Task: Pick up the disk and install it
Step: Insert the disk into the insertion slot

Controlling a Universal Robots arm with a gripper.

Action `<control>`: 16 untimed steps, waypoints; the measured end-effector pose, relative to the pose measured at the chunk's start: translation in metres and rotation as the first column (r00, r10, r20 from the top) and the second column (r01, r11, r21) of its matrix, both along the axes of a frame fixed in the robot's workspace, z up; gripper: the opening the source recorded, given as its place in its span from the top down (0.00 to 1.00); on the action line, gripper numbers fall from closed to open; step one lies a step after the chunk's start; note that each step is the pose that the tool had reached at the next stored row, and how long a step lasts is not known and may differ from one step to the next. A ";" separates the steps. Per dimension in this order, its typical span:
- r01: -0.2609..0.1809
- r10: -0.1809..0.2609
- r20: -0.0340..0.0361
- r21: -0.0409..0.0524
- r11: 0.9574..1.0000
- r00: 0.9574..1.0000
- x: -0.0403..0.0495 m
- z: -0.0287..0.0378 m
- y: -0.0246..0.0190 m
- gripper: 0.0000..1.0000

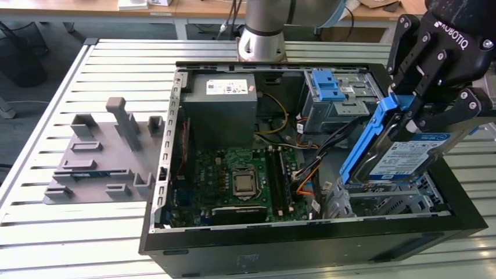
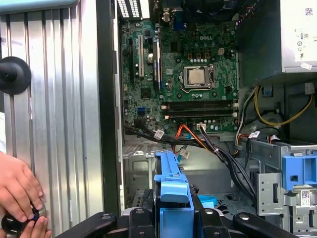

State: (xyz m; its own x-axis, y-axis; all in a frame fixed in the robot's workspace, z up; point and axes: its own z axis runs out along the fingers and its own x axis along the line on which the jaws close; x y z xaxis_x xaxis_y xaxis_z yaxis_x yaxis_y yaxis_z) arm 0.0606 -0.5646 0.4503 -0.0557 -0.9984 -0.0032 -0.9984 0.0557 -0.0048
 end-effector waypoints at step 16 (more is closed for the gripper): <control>-0.003 0.003 -0.001 0.000 1.000 1.000 0.0073 -0.0100 -0.0004 0.64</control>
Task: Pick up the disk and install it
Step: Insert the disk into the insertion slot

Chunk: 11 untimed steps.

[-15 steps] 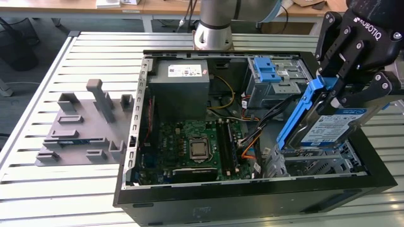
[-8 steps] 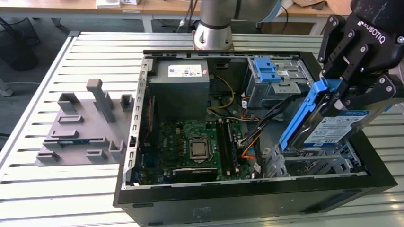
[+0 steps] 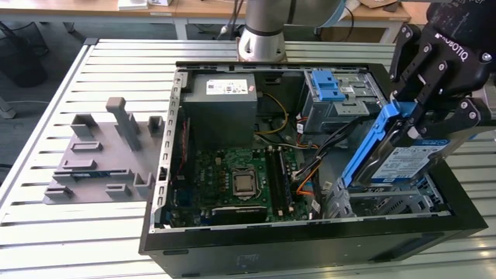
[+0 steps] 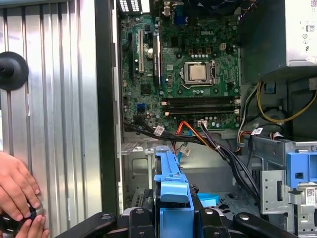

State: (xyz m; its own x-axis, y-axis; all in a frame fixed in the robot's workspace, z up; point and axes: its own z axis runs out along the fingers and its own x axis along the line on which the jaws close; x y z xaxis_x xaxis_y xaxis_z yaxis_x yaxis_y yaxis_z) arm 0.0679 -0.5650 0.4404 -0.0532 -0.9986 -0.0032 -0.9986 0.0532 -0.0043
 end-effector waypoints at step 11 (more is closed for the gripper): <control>0.000 0.000 0.000 0.000 1.000 1.000 0.0010 -0.0059 0.0000 0.64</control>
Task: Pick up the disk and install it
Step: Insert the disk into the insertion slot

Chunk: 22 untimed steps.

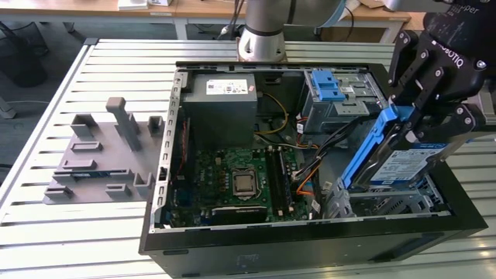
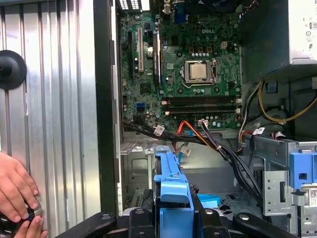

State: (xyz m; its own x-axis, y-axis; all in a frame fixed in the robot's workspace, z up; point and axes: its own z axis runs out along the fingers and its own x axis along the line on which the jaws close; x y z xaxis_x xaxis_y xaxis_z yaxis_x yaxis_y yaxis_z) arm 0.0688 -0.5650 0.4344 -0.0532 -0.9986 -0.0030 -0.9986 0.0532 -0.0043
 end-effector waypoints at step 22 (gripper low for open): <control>0.000 0.000 0.000 0.000 1.000 1.000 0.0007 -0.0127 -0.0010 0.64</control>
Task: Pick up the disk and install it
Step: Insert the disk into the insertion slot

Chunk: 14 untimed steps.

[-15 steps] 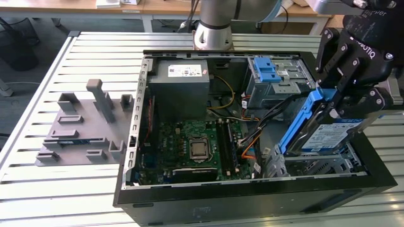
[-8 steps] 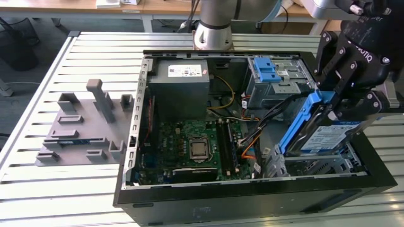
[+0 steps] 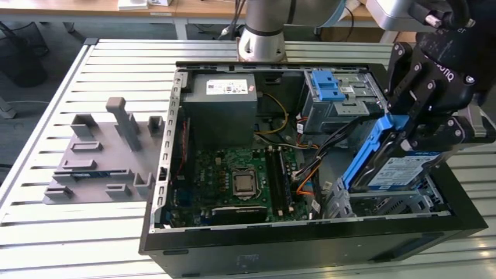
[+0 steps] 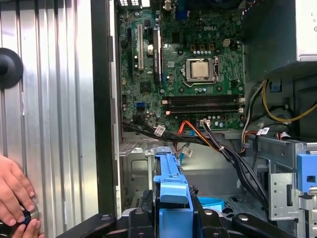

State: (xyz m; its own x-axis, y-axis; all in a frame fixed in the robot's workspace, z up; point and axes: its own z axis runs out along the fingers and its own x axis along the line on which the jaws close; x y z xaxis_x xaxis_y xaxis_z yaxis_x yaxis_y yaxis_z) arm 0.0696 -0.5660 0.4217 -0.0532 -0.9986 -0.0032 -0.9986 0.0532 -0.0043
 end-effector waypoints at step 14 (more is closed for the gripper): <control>0.000 0.000 0.000 0.000 1.000 1.000 0.0010 -0.0077 -0.0012 0.64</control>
